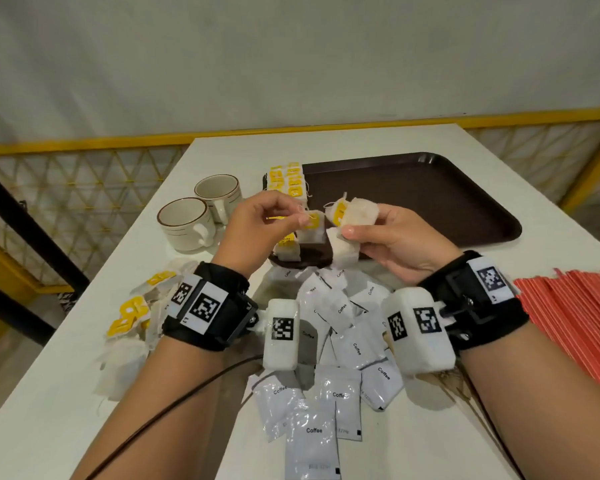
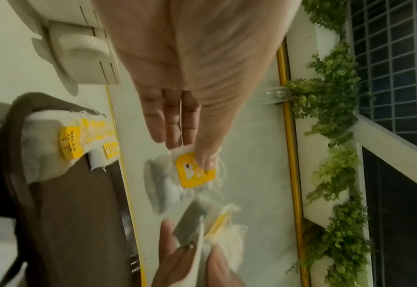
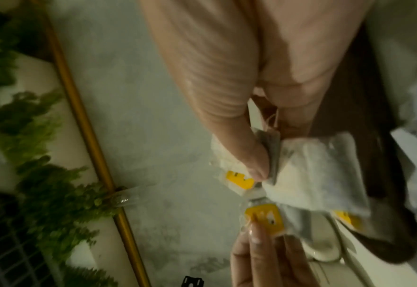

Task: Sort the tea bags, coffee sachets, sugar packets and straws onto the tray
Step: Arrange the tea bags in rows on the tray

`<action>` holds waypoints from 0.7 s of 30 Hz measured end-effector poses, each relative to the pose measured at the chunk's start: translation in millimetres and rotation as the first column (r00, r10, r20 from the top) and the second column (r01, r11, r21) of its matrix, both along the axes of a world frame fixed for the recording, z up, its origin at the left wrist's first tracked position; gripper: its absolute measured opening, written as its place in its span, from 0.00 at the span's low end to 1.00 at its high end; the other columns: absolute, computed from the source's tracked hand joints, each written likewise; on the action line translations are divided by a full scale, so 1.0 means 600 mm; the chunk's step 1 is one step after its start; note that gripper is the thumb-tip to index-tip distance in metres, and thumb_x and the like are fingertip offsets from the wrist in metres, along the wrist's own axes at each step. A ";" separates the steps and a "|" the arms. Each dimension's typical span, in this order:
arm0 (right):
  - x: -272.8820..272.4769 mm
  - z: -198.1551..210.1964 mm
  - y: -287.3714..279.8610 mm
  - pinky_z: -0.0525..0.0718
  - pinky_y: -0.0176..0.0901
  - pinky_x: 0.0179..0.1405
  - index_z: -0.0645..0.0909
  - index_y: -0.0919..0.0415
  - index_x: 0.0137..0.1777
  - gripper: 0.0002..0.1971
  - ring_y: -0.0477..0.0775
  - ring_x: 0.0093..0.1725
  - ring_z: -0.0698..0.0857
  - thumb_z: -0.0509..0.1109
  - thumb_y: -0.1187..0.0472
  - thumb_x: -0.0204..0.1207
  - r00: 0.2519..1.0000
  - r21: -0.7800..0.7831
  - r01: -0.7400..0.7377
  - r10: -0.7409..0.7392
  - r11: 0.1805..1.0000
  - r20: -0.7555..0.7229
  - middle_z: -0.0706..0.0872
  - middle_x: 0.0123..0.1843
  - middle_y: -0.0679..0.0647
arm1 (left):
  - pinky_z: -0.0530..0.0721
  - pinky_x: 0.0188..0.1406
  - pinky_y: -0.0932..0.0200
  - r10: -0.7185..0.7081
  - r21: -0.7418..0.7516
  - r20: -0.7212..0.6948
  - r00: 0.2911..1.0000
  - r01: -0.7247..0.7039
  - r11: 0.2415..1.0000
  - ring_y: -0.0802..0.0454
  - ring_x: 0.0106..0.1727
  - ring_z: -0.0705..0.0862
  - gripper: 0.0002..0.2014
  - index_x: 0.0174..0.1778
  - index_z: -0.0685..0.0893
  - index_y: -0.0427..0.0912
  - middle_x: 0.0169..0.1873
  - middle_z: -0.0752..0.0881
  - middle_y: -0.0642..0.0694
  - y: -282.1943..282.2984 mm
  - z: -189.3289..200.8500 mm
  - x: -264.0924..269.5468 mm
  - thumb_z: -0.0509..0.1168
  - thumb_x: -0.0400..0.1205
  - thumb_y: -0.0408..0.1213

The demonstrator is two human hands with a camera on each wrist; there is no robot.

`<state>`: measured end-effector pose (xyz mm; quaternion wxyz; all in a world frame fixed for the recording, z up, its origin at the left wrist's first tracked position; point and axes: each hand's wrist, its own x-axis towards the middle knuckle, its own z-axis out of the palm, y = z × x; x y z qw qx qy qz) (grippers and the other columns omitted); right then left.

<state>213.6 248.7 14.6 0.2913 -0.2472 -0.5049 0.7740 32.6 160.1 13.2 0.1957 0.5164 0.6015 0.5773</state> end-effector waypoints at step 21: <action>0.002 -0.015 -0.006 0.85 0.48 0.55 0.90 0.52 0.41 0.06 0.48 0.48 0.87 0.73 0.62 0.76 0.923 0.539 -0.137 -0.091 0.831 0.375 0.91 0.46 0.51 | 0.79 0.48 0.50 0.072 -0.104 0.188 0.980 -0.053 0.993 0.46 0.37 0.79 0.06 0.39 0.81 0.45 0.33 0.83 0.42 -0.004 -0.004 -0.014 0.66 0.81 0.33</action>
